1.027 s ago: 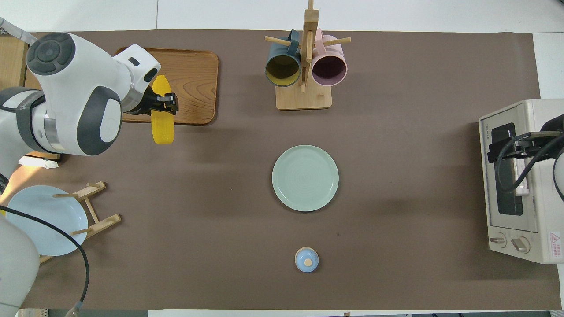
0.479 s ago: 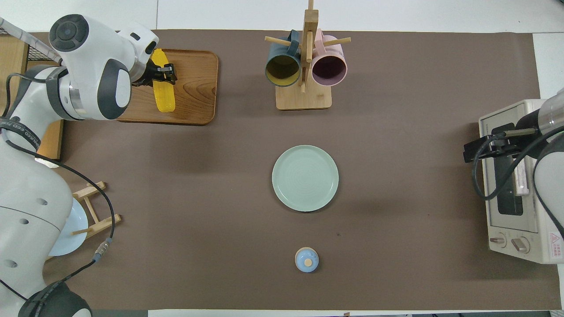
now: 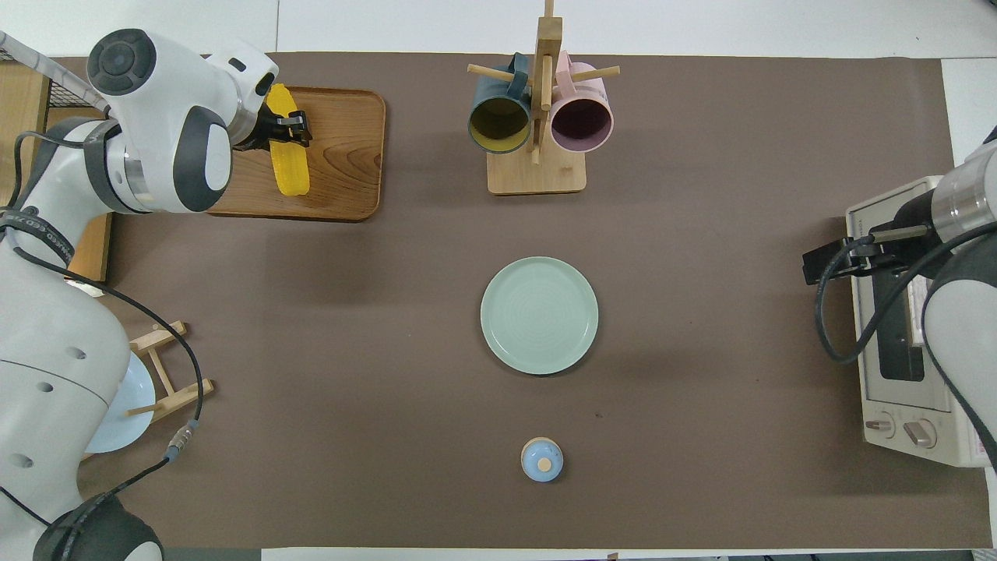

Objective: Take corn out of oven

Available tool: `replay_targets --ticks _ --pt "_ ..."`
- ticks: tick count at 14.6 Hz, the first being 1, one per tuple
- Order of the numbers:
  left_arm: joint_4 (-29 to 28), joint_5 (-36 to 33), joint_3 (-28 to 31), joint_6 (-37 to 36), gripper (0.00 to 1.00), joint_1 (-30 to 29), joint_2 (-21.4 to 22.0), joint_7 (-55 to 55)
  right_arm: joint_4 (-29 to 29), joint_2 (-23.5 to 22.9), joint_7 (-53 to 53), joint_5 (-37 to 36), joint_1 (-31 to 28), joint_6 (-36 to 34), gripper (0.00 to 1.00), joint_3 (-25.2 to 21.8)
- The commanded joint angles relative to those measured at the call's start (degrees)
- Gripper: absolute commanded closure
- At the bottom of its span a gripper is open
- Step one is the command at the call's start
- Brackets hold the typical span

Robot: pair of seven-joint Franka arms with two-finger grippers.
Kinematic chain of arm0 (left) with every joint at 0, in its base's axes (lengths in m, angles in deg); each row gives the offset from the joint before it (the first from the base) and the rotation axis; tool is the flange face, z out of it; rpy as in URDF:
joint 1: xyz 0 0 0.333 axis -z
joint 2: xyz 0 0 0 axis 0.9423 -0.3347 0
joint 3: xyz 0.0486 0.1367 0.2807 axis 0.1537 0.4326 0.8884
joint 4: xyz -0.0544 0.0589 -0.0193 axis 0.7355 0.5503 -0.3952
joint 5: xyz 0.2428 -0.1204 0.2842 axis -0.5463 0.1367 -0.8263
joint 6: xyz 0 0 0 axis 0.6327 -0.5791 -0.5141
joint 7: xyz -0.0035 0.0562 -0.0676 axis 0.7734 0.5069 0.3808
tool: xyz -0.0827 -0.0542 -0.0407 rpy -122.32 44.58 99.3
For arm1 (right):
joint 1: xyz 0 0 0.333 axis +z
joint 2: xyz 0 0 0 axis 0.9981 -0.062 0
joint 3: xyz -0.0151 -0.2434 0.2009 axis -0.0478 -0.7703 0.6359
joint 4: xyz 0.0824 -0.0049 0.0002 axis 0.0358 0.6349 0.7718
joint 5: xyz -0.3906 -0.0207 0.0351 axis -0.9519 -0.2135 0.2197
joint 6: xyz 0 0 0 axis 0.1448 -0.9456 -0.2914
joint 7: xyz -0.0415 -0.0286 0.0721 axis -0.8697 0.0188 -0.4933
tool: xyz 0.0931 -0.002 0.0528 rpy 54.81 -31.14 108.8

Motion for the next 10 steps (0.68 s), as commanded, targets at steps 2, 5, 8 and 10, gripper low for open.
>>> replay_targets --ticks 2,5,8,10 --pt "0.0 -0.2 0.0 0.6 0.0 -0.3 -0.2 -2.6 -1.8 -0.4 -1.1 1.1 -0.6 -0.6 0.0 0.7" --pt "0.3 0.1 0.0 0.0 0.0 -0.4 -0.2 -2.6 -2.0 -0.7 -1.1 0.9 -0.6 -0.3 0.0 0.7" --pt "0.7 0.3 0.1 -3.3 0.0 -0.6 0.4 -2.5 -3.1 -1.0 -1.1 0.5 -0.6 -0.5 0.0 1.0" --pt "0.5 0.3 0.1 -4.9 0.0 -0.6 2.6 -2.1 -3.3 -1.1 -1.1 0.2 -0.7 -0.5 0.0 1.0"
